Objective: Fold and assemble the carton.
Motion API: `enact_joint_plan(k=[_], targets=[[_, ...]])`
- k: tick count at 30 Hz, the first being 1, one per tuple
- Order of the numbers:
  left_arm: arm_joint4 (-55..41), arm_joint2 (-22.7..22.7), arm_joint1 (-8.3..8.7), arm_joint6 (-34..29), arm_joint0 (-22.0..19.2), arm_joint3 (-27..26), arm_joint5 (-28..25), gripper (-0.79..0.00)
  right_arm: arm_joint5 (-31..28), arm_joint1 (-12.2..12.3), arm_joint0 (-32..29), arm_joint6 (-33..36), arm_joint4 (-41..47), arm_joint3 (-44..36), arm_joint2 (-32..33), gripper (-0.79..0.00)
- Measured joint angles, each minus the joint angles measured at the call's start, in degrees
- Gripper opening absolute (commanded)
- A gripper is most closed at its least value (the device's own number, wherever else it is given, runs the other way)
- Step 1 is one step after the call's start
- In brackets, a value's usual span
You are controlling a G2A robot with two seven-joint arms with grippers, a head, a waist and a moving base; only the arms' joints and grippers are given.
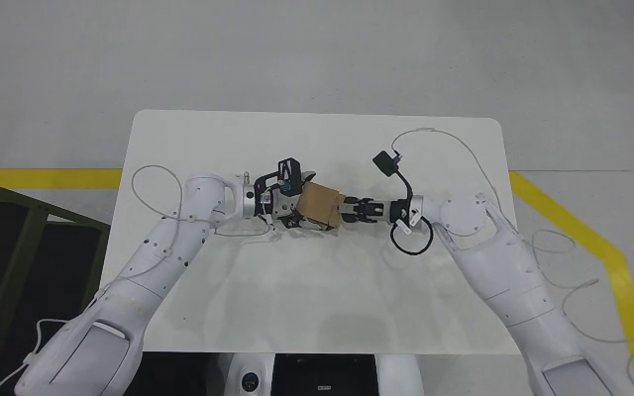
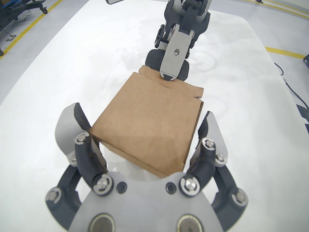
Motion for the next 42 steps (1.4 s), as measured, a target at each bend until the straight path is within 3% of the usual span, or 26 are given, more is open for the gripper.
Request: enact_joint_plan(k=[8, 19, 35, 37, 38, 39, 42], targets=[[0.1, -0.2, 0.03, 0.0, 0.2, -0.2, -0.1, 0.000, -0.4, -0.5, 1.1, -0.4, 0.4, -0.2, -1.0, -0.696], [0.1, -0.3, -0.02, -0.2, 0.3, 0.1, -0.2, 0.000, -2.0, -1.0, 1.5, -0.6, 2.4, 1.0, -1.6, -0.597], [-5.1, -0.4, 0.64, -0.6, 0.7, -0.1, -0.2, 0.000, -5.9, 1.0, -4.8, 2.3, 6.4, -5.1, 5.0, -0.468], [-7.0, -0.7, 1.26, -0.9, 1.1, -0.9, -0.2, 0.000, -7.4, 1.3, -5.8, 2.9, 7.2, -5.6, 6.0, -0.363], [-7.8, -1.0, 1.57, -1.1, 1.3, -1.3, -0.2, 0.000, -8.1, 1.4, -6.1, 3.1, 7.3, -5.8, 6.5, -0.114], [-8.7, -1.4, 1.91, -1.3, 1.5, -1.8, -0.2, 0.000, -9.1, 1.5, -6.5, 3.2, 7.7, -5.9, 6.9, 0.000], [-11.8, -3.2, 3.16, -1.9, 2.2, -3.4, -0.2, 0.000, -12.0, 1.9, -7.7, 2.8, 8.5, -6.1, 8.7, 0.000]])
